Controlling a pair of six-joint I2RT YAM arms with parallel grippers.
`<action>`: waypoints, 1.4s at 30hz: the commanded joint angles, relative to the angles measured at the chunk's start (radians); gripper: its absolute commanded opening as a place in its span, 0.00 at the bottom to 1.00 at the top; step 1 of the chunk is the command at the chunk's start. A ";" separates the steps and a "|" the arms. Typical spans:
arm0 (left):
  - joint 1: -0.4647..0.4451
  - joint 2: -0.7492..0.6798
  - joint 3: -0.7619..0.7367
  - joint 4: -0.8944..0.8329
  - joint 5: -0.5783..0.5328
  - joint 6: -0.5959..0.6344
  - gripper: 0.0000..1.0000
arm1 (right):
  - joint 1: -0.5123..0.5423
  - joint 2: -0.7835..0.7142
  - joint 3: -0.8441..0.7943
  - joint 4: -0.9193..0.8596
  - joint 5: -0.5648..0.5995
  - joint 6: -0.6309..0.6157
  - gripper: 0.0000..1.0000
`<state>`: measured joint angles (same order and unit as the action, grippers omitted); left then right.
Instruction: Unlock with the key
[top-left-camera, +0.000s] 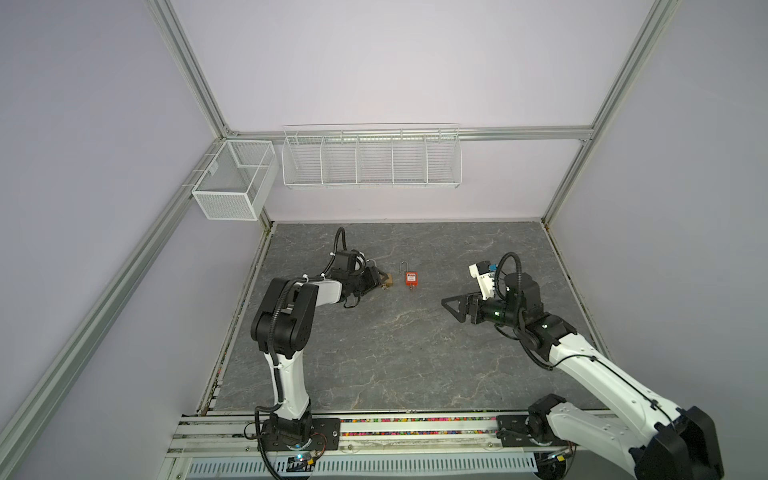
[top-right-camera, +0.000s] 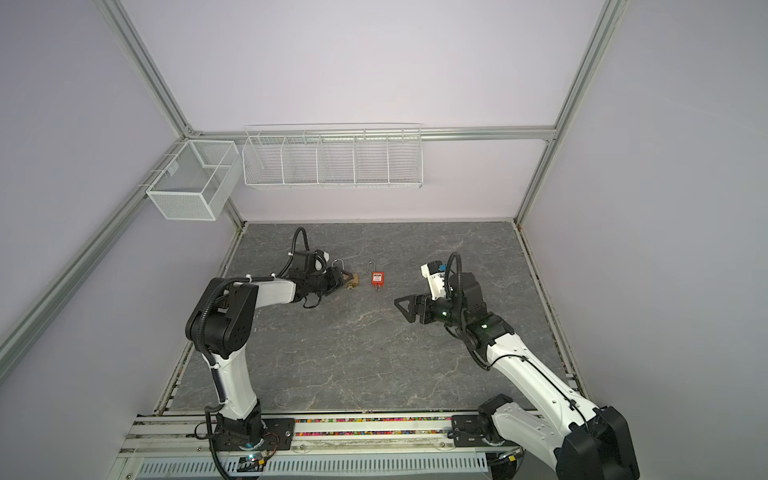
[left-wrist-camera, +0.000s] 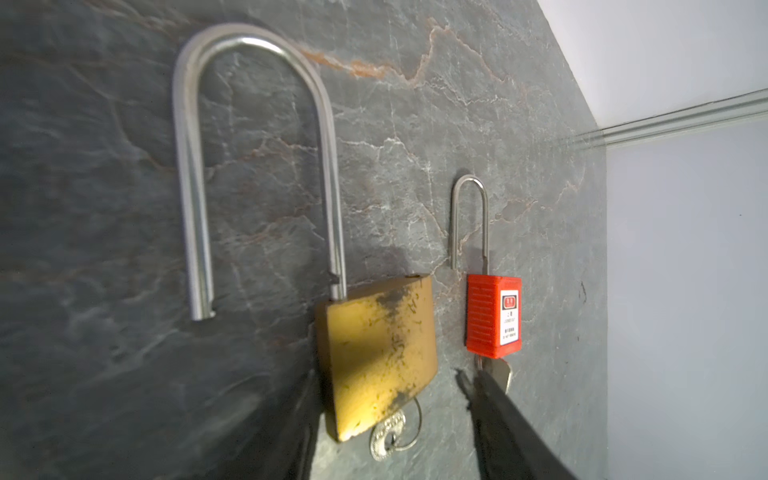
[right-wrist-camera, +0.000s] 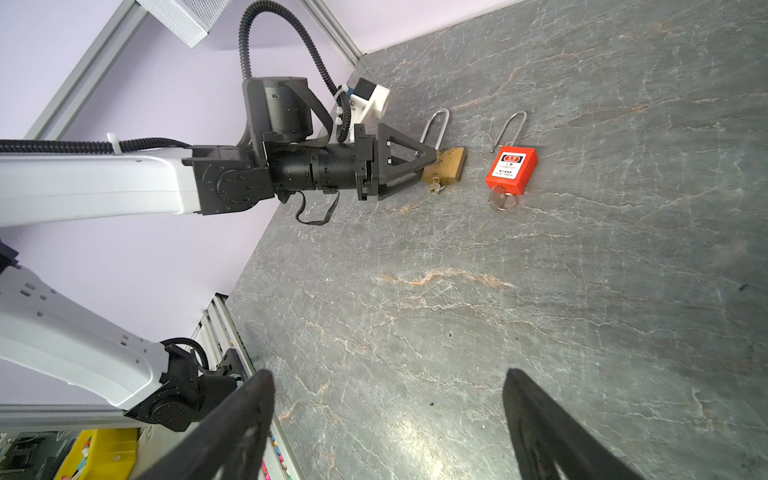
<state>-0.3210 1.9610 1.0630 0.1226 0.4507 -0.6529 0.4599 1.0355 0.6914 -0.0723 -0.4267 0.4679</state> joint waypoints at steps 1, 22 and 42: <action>0.003 -0.009 -0.016 -0.186 -0.082 0.054 0.66 | 0.003 0.016 -0.008 0.034 -0.006 0.002 0.88; -0.012 -0.603 -0.180 -0.306 -0.285 0.162 1.00 | -0.146 0.036 0.028 -0.073 0.112 -0.041 0.88; -0.002 -1.395 -0.957 0.236 -1.434 0.549 0.99 | -0.241 -0.437 -0.342 0.152 1.063 -0.441 0.88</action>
<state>-0.3313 0.5438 0.2356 0.0402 -0.7967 -0.2813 0.2317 0.5838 0.4419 -0.0540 0.4927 0.1055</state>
